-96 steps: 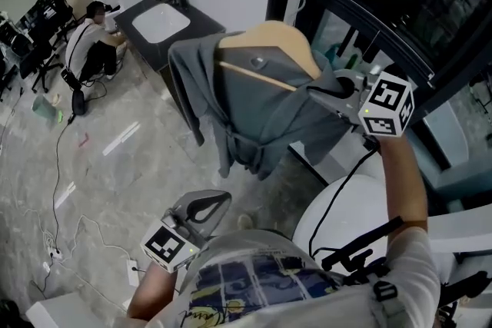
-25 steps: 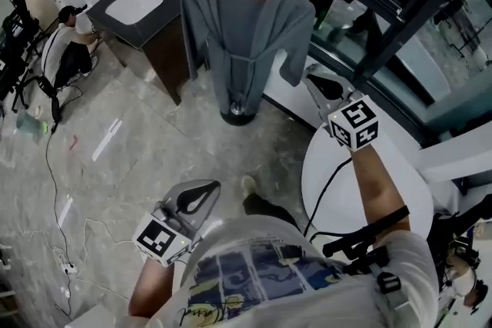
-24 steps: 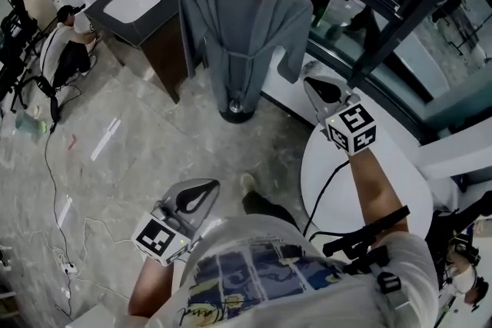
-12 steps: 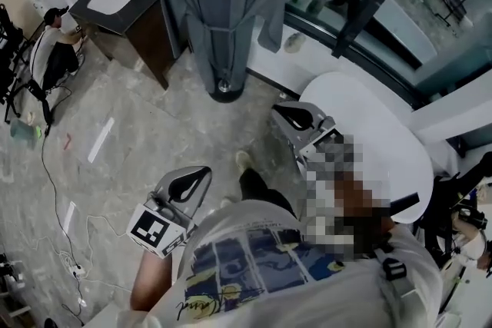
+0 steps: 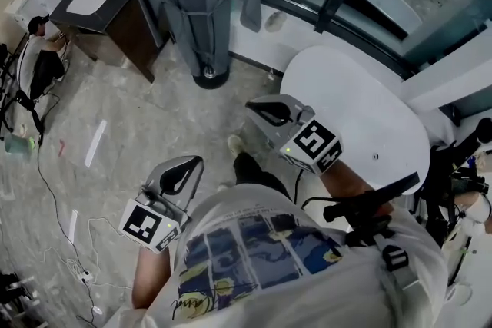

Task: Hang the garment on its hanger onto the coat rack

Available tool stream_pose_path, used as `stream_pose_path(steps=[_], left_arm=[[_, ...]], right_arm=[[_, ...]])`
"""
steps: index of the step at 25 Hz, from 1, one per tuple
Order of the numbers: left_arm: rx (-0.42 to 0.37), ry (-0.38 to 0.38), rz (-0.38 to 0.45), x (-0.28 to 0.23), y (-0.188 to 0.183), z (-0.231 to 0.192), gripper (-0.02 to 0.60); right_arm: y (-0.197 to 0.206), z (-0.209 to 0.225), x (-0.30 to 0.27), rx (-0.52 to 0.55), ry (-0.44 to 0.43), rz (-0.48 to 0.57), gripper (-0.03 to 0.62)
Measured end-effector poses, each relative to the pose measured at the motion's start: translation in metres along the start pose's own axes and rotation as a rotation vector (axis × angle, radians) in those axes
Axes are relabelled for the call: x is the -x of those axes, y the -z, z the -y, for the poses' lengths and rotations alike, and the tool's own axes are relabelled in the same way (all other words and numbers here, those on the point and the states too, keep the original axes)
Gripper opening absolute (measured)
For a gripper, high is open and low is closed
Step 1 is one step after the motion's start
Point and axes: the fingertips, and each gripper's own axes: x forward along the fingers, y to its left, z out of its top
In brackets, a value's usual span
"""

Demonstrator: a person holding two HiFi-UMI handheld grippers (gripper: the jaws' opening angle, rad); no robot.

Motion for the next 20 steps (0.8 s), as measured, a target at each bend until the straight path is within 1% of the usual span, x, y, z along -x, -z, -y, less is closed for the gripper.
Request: stream_pose_path(steps=[5,14,20], left_arm=[[0.002,0.011,0.004,-0.001,0.001,0.007,0.002],[-0.002,0.029,-0.001,-0.004,0.002,0.009,0.002],[-0.004,0.037,-0.005,-0.003,0.003,0.008,0.002]], right_arm=[[-0.002,-0.018,0.002,0.025,-0.04,-0.007,0.003],[-0.005,-0.035,0.002,0.049,-0.08,-0.004,0.003],[-0.007,-0.043,0.0,0.075,-0.092,-0.001,0.002]])
